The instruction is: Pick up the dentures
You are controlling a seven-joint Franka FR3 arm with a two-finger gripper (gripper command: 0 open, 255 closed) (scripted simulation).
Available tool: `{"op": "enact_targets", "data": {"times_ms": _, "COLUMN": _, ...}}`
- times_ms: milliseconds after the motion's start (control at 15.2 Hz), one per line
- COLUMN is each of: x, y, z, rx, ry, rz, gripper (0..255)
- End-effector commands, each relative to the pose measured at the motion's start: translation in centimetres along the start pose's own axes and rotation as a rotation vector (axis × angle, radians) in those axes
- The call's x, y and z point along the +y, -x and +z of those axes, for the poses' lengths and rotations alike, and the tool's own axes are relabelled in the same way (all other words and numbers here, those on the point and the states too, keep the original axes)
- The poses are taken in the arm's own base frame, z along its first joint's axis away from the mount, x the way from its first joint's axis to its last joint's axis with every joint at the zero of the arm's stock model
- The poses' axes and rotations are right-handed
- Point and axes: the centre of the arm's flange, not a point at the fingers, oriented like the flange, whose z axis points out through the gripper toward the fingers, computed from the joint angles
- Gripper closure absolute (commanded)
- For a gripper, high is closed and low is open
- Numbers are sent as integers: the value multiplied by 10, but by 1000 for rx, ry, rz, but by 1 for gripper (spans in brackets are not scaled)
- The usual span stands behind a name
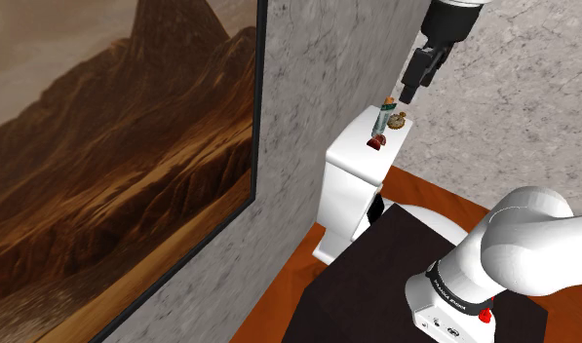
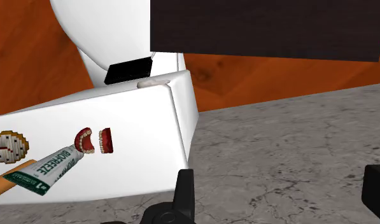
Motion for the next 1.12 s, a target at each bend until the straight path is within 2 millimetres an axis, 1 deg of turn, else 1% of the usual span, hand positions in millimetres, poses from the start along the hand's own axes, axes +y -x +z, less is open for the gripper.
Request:
{"op": "enact_targets", "data": {"times_ms": 0, "x": 0, "y": 0, "z": 0, "rx": 0, "ry": 0, "rz": 0, "gripper": 0}}
{"op": "enact_targets", "data": {"times_ms": 528, "x": 95, "y": -33, "z": 61, "rx": -36, "ry": -86, "rz": -7, "gripper": 0}}
{"op": "enact_targets", "data": {"times_ms": 1056, "x": 185, "y": -64, "z": 132, "rx": -73, "ry": -172, "rz": -13, "gripper": 0}}
